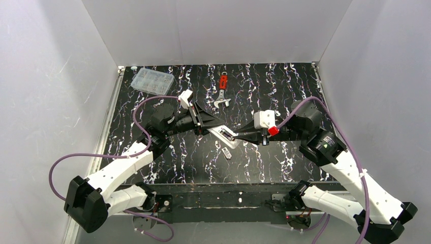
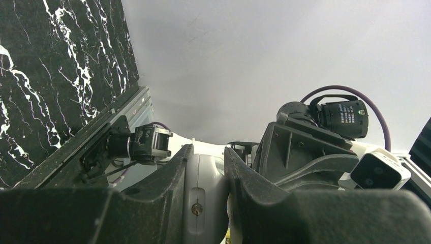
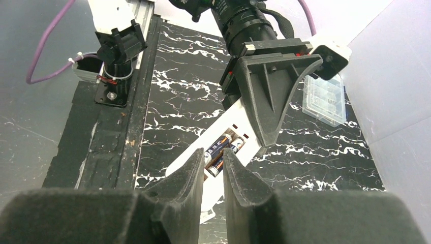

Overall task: Load the batteries into the remote control
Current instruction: Load the battery into the remote control.

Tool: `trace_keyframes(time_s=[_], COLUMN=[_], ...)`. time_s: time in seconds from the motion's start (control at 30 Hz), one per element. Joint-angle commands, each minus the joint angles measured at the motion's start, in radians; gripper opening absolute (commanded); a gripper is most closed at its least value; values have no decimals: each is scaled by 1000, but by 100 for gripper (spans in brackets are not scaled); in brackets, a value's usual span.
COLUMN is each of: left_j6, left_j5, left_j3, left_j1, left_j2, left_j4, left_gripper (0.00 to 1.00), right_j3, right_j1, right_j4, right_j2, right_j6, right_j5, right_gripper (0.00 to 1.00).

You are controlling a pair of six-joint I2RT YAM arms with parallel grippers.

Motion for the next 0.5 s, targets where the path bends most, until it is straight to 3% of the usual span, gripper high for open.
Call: trace_keyframes(time_s=[0.0,0.47], left_j6=[9,6], left_j5=[18,16], left_j3=[34,36], left_j1=[-5,-4], left_j2=[-22,-12], left_j4=[71,77], left_gripper=[0,0], right_j3=[-7,8], right_j1=[-5,-4], right_j4=[24,-40], right_j2=[12,40], right_j6=[9,-9], right_j5=[-35,-74], right_gripper=[26,26])
